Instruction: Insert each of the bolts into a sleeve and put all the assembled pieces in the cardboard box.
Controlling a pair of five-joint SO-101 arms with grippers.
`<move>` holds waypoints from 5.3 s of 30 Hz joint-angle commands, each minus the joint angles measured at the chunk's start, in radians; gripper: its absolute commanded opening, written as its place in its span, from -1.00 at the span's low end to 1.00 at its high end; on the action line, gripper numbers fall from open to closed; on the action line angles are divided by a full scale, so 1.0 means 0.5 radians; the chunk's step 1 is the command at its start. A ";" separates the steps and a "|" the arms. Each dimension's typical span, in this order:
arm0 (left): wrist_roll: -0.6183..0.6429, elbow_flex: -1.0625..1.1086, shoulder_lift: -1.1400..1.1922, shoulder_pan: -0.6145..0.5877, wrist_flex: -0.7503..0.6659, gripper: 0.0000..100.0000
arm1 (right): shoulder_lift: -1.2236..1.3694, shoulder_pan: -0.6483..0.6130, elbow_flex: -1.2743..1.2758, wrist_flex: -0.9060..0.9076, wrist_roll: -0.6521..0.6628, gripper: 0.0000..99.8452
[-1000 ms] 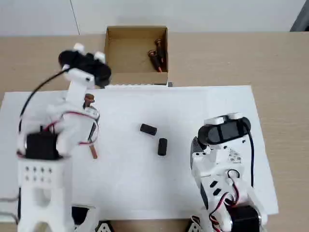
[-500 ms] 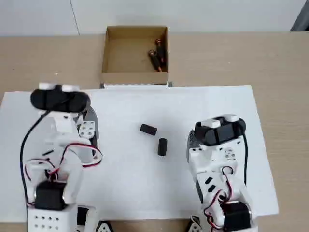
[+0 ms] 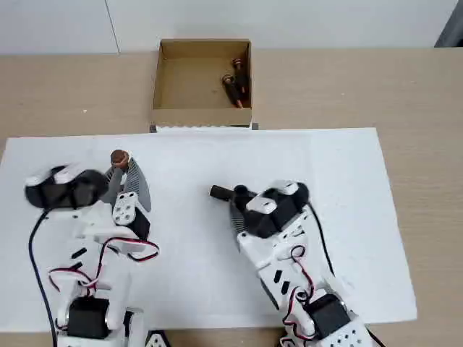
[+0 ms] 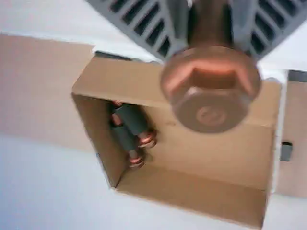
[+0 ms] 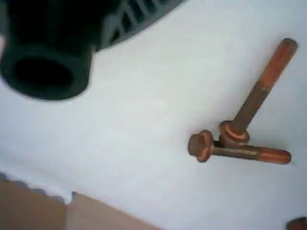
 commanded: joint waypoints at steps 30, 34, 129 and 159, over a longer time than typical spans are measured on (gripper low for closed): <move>0.384 0.109 -0.252 0.657 -0.150 -0.99 | -0.029 -0.250 0.147 -0.078 0.614 -0.99; 0.377 0.115 -0.245 0.657 -0.132 -0.99 | -0.029 -0.247 0.144 -0.081 0.614 -0.99; -0.626 0.308 -0.252 0.153 0.279 -0.99 | -0.029 0.253 0.141 -0.124 0.457 -0.99; -0.740 0.683 -0.249 0.015 0.282 -0.99 | 2.143 0.462 -2.053 0.318 0.086 -0.99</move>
